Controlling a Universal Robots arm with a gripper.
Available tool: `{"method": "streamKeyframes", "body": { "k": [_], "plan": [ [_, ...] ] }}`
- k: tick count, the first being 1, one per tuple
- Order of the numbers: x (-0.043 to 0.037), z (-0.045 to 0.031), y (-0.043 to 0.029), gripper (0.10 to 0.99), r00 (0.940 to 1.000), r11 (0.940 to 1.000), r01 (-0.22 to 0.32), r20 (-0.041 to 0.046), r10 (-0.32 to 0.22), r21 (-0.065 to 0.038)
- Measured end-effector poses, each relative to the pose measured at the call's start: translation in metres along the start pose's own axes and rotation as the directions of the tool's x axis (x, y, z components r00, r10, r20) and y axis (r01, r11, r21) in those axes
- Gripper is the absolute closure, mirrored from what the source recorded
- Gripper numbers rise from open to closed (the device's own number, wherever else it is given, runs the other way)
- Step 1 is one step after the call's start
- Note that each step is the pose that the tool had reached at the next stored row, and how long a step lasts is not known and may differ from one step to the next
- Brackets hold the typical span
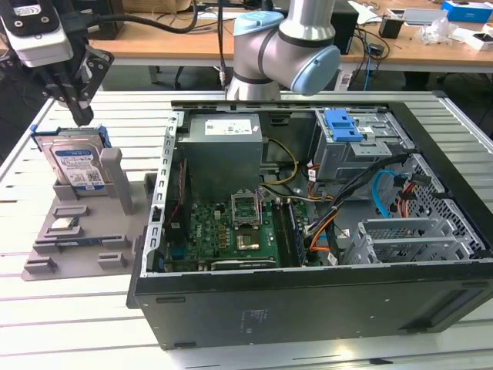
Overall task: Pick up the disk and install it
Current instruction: 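Reach for the disk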
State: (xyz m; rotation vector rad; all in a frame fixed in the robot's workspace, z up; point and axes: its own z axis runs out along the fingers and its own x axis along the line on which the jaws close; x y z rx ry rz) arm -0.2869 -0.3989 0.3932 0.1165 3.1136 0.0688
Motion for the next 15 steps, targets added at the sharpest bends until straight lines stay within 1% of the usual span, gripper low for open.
{"method": "streamKeyframes", "body": {
  "k": [4, 8, 9, 15],
  "plan": [
    [0.0097, -0.0003, -0.0007, 0.980, 1.0000, 1.0000, 0.000, -0.0001, 0.000, 0.000],
    [0.0149, -0.0004, -0.0011, 0.980, 1.0000, 1.0000, 0.000, 0.0000, 0.000, 0.000],
    [0.0185, -0.0005, -0.0014, 0.980, 1.0000, 1.0000, 0.000, -0.0001, 0.000, 0.000],
    [0.0290, -0.0008, -0.0021, 0.980, 1.0000, 1.0000, 0.000, -0.0001, 0.000, 0.000]
  ]
}}
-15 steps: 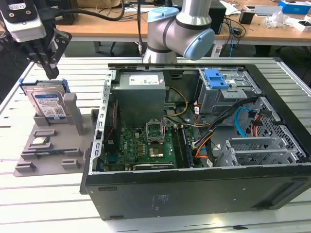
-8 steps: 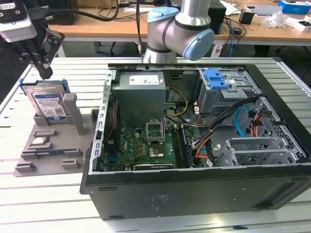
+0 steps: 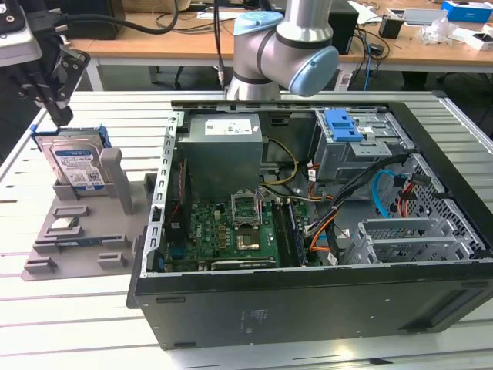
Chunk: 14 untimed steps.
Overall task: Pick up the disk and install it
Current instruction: 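Reach for the disk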
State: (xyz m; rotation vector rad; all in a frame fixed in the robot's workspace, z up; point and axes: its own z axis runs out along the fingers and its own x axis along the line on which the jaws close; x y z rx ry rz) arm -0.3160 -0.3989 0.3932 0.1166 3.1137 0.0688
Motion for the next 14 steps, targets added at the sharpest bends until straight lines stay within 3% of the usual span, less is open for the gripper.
{"method": "streamKeyframes", "body": {
  "k": [14],
  "plan": [
    [0.0222, -0.0006, -0.0016, 0.980, 1.0000, 1.0000, 0.000, -0.0001, 0.000, 0.000]
  ]
}}
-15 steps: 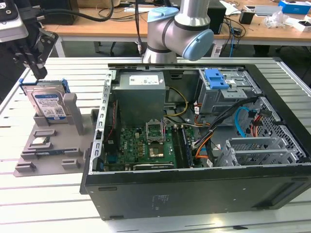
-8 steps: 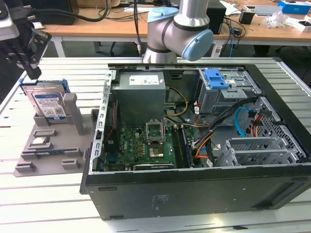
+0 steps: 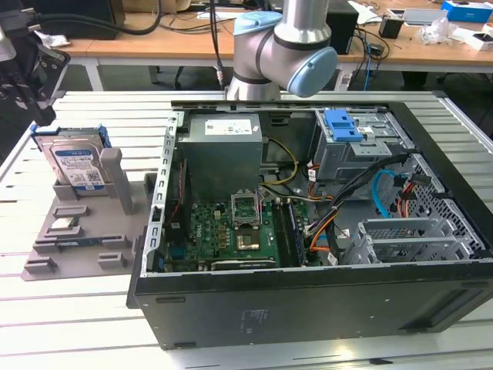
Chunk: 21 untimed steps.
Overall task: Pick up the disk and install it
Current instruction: 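Reach for the disk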
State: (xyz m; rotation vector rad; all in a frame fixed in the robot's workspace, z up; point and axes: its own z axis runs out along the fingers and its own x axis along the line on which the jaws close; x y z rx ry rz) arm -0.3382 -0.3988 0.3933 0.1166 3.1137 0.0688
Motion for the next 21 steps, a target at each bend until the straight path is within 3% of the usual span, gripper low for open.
{"method": "streamKeyframes", "body": {
  "k": [21],
  "plan": [
    [0.0297, -0.0004, -0.0017, 0.980, 1.0000, 1.0000, 0.000, 0.0001, 0.000, 0.000]
  ]
}}
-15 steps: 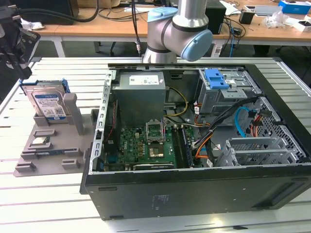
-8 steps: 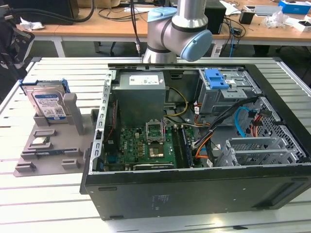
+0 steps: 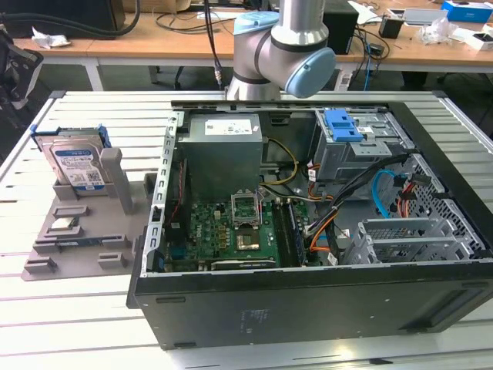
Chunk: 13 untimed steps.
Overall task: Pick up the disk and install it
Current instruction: 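Reach for the disk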
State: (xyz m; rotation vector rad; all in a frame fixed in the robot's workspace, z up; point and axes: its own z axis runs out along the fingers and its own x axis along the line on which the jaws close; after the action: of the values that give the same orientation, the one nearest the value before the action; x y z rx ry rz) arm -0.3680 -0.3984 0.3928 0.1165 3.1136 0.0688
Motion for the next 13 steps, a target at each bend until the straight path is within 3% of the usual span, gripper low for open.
{"method": "streamKeyframes", "body": {
  "k": [8, 13],
  "plan": [
    [0.0204, -0.0003, -0.0009, 0.980, 1.0000, 1.0000, 0.000, 0.0000, 0.000, 0.000],
    [0.0219, -0.0003, -0.0010, 0.980, 1.0000, 1.0000, 0.000, 0.0000, 0.000, 0.000]
  ]
}}
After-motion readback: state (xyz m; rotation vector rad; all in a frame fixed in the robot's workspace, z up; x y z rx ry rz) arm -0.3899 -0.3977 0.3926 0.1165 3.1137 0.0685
